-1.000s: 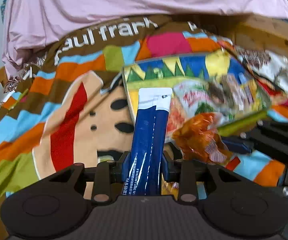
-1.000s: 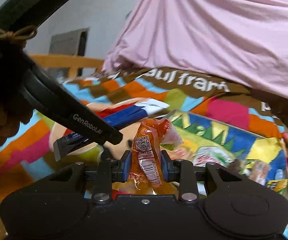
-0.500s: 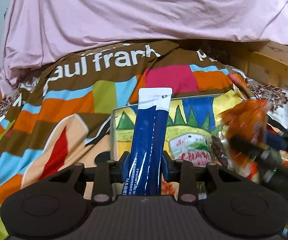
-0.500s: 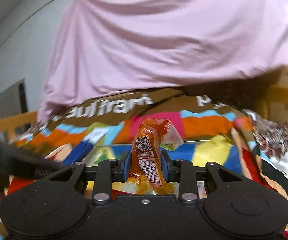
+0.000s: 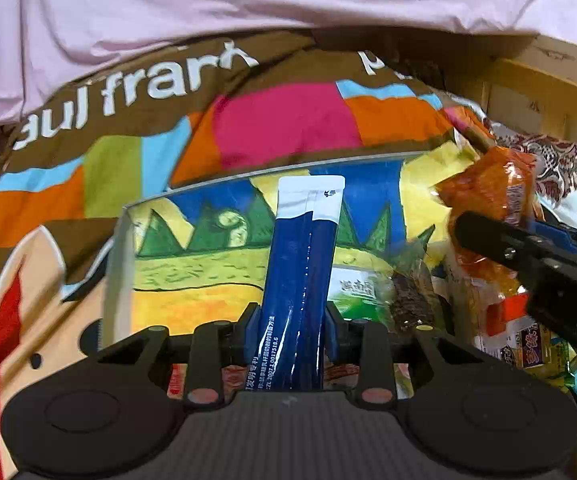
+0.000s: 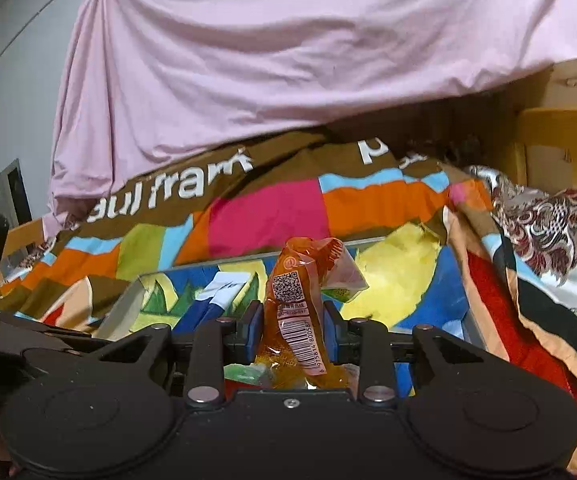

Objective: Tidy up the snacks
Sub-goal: 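Carry the blue tube and orange candy bag into the tray and open both tools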

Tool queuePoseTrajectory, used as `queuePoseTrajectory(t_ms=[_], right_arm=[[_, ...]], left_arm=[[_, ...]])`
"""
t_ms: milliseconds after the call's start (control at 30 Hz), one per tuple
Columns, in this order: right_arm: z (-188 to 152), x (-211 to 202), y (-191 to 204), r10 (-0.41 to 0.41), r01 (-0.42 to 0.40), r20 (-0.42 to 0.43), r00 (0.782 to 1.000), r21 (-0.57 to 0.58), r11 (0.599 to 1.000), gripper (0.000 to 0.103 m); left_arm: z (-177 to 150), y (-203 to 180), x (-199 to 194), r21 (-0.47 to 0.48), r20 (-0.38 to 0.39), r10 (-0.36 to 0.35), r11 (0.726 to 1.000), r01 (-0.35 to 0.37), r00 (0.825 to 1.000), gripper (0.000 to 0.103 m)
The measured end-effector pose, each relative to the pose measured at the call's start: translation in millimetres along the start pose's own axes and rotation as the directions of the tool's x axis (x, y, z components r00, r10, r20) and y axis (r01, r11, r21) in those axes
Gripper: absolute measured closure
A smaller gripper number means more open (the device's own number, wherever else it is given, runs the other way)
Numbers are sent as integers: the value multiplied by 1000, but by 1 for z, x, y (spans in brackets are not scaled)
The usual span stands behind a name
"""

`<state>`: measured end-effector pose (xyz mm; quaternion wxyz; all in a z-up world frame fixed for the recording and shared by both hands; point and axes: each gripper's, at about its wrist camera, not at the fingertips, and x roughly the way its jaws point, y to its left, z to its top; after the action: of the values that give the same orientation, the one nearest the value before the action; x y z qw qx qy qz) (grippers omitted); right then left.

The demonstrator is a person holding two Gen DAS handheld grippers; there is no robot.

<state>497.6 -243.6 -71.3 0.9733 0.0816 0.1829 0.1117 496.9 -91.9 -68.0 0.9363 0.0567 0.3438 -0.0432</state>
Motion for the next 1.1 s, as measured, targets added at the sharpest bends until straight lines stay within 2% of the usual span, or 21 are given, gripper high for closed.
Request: queuePoseTrajectory(t_ms=[267, 567, 633, 767, 933, 1100], right_arm=[[-9, 11, -8, -23, 23, -54, 998, 13, 1000, 69], [-11, 11, -9, -27, 27, -41, 999, 21, 999, 69], [-11, 11, -9, -30, 31, -40, 999, 22, 999, 65], [-10, 9, -11, -26, 28, -32, 999, 38, 999, 62], [-5, 2, -10, -18, 18, -5, 1000, 32, 999, 51], [5, -11, -6, -25, 24, 41, 999, 12, 1000, 41]], left_arm=[[1, -7, 11, -14, -10, -8, 1000, 7, 1000, 67], [2, -6, 14, -38, -6, -3, 999, 3, 1000, 67], [2, -5, 14, -44, -7, -5, 999, 5, 1000, 66], [2, -2, 14, -57, -3, -3, 998, 3, 1000, 61], [2, 3, 8, -92, 21, 4, 996, -2, 1000, 48], [1, 15, -4, -171, 56, 9, 985, 0, 998, 38]])
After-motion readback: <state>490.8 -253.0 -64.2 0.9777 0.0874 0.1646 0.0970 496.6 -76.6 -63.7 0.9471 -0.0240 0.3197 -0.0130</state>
